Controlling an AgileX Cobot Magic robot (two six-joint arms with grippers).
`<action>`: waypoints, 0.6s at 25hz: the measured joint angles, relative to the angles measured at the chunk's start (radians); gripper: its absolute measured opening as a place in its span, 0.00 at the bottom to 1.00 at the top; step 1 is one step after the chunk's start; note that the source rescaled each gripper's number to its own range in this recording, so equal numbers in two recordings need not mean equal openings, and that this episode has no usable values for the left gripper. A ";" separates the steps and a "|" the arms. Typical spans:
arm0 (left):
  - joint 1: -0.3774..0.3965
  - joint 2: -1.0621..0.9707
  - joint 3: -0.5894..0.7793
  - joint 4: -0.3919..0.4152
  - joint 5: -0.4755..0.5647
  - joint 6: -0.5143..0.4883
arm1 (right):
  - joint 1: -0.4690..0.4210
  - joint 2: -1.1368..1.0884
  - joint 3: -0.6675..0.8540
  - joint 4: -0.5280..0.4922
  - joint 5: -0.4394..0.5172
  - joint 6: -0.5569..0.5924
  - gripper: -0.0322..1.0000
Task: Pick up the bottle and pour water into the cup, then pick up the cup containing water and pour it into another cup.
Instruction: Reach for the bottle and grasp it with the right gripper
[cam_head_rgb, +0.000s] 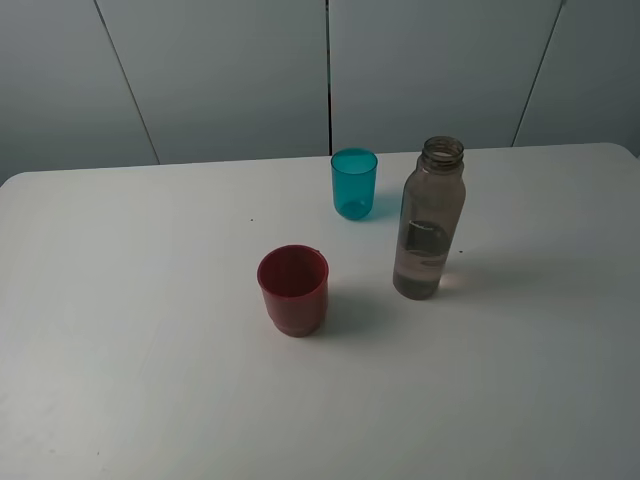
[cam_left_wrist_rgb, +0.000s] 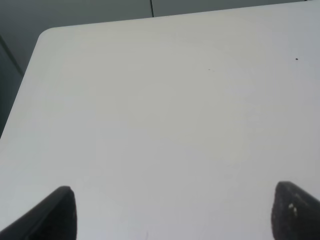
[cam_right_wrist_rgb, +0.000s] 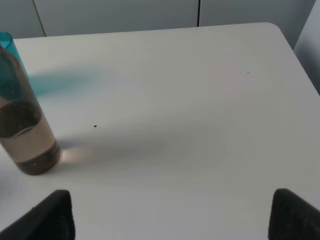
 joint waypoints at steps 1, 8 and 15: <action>0.000 0.000 0.000 0.000 0.000 0.000 | 0.000 0.000 0.000 0.000 0.000 0.000 0.51; 0.000 0.000 0.000 0.000 0.000 0.000 | 0.000 0.000 0.000 0.000 0.000 0.000 0.51; 0.000 0.000 0.000 0.000 0.000 0.000 | 0.046 0.000 0.000 -0.001 0.000 0.000 0.51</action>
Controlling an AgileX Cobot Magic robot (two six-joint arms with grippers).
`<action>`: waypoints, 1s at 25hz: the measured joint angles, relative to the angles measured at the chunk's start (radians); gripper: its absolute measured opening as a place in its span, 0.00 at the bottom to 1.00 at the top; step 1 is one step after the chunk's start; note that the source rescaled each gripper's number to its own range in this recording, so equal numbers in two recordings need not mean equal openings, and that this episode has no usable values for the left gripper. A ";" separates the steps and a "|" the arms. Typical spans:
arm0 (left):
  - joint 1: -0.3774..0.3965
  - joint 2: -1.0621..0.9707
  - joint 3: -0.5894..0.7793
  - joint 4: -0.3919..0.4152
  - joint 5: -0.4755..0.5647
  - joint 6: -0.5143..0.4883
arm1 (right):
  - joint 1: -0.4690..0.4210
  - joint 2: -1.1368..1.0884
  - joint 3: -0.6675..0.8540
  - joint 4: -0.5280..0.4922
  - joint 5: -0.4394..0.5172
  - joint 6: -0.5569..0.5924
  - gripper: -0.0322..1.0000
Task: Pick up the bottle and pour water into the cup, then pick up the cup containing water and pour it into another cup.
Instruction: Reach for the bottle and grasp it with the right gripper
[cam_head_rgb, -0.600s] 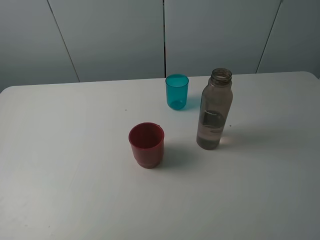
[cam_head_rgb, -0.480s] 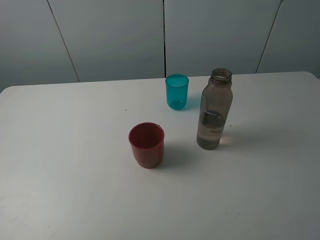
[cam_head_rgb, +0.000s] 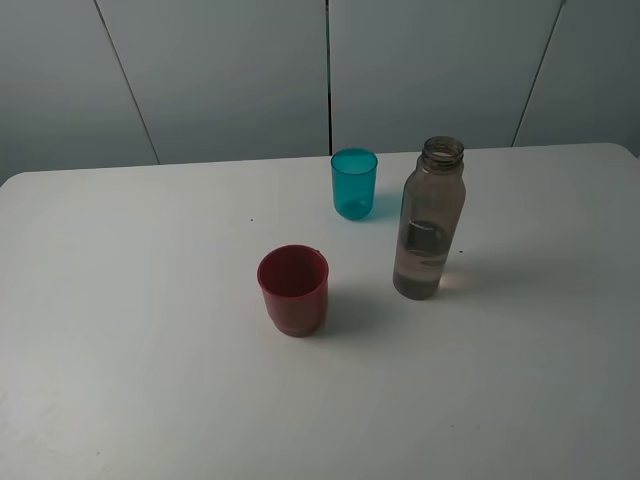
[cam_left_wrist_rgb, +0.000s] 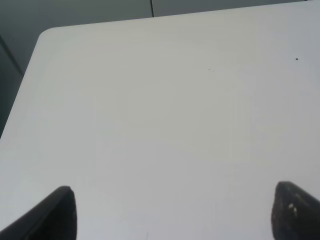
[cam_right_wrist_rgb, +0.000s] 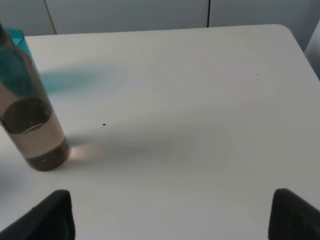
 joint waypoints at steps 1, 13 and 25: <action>0.000 0.000 0.000 0.000 0.000 0.000 | 0.001 0.000 0.000 0.000 0.000 0.000 0.51; 0.000 0.000 0.000 0.000 0.000 0.000 | 0.001 0.000 0.000 0.000 0.000 0.000 0.51; 0.000 0.000 0.000 0.000 0.000 0.000 | 0.001 0.000 0.000 0.000 -0.002 0.000 0.51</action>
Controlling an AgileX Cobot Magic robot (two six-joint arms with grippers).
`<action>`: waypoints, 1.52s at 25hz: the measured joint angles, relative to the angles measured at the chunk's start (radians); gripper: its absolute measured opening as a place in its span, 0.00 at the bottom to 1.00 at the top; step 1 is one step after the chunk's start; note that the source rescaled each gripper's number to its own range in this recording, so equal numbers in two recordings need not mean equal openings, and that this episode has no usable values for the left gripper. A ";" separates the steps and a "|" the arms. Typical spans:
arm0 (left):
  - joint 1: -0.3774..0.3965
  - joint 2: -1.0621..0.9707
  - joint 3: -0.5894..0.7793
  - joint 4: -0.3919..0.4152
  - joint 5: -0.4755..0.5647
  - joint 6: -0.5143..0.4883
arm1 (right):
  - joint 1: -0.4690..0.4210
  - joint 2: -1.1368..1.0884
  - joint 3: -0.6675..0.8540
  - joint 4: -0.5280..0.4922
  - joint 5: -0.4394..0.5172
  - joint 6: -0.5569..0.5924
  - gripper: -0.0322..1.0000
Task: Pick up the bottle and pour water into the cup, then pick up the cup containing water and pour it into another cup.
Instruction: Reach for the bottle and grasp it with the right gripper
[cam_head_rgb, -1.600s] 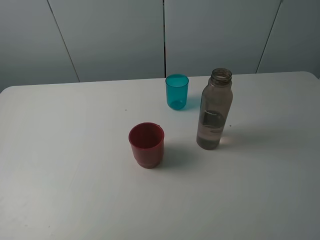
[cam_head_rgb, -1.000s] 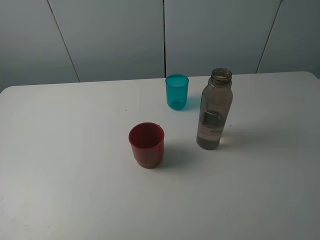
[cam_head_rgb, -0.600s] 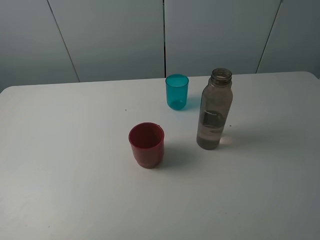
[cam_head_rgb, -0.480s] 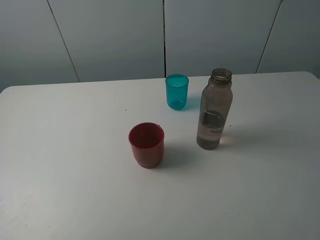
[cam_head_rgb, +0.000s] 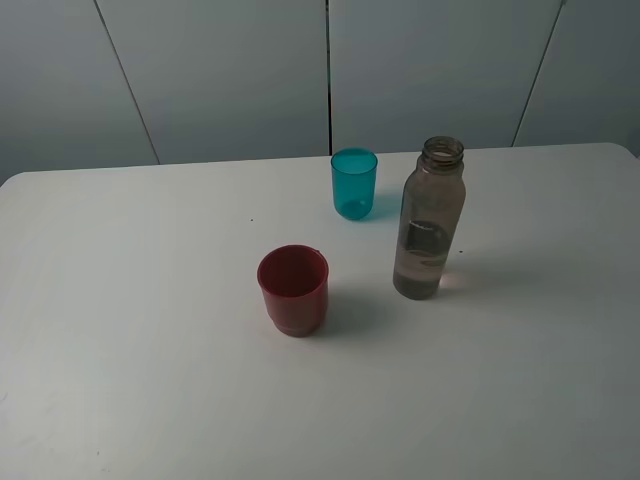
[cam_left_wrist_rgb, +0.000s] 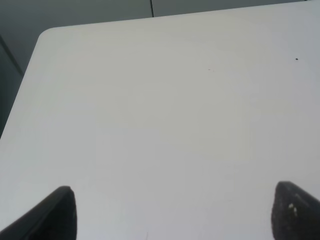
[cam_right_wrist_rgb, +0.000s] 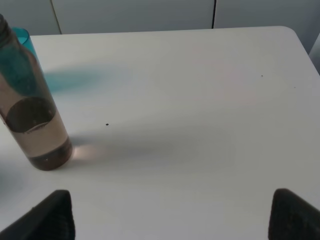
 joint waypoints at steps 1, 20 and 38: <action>0.000 0.000 0.000 0.000 0.000 0.000 | 0.000 0.000 0.000 0.000 0.000 0.000 0.51; 0.000 0.000 0.000 0.000 0.000 0.000 | 0.001 0.418 -0.042 0.068 -0.353 -0.006 0.51; 0.000 0.000 0.000 0.000 0.000 0.000 | 0.481 0.793 0.404 0.103 -1.350 0.055 0.99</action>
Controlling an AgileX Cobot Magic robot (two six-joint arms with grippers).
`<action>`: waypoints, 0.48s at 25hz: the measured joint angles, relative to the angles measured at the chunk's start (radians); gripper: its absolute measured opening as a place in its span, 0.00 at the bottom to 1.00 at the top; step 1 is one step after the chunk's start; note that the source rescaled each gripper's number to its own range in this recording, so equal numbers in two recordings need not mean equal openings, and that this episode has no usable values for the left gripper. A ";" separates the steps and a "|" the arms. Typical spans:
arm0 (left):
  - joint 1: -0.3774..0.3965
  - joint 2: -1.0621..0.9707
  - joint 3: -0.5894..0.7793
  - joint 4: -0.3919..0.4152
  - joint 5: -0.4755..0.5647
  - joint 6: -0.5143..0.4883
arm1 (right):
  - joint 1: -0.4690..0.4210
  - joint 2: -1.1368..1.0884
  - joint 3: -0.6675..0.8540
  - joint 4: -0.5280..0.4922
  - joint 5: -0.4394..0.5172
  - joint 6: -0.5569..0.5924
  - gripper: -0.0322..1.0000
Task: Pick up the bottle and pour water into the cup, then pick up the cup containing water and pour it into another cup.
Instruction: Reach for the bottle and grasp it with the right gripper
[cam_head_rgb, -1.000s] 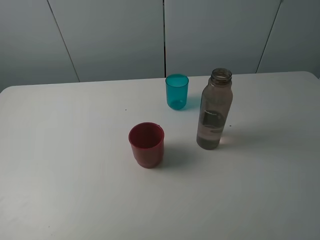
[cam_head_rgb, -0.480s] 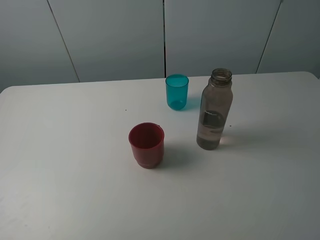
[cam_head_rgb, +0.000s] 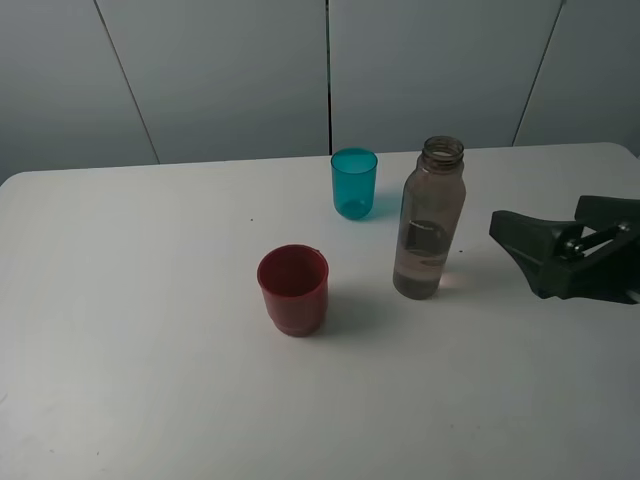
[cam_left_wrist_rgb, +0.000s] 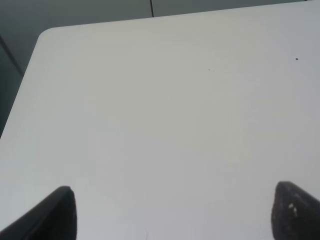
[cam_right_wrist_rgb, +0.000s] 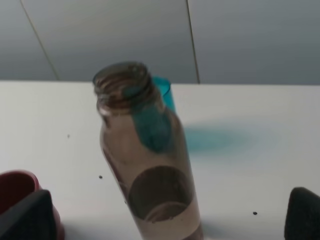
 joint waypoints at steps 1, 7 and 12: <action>0.000 0.000 0.000 0.000 0.000 0.000 | 0.002 0.027 0.008 0.000 -0.021 -0.021 0.99; 0.000 0.000 0.000 0.000 0.000 0.000 | 0.006 0.235 0.017 -0.086 -0.268 -0.048 0.99; 0.000 0.000 0.000 0.000 0.000 0.000 | 0.006 0.432 0.017 -0.116 -0.477 -0.013 0.99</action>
